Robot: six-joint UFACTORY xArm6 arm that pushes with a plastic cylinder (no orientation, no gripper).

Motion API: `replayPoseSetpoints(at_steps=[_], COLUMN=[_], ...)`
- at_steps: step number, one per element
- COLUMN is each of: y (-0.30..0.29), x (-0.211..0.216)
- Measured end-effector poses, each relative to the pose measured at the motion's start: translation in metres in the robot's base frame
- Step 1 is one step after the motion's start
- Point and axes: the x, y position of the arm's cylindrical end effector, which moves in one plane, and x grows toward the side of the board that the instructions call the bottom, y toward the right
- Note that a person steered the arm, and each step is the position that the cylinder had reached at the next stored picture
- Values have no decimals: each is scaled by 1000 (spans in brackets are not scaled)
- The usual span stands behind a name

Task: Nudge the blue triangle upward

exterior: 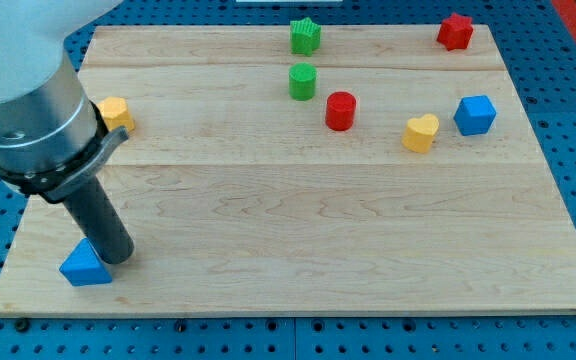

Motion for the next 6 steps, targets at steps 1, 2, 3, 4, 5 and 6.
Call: replayPoseSetpoints(at_steps=[1,2,3,4,5,6], y=[20,-2,-32,-34,-2,22], x=[22,40,38,30,22,8])
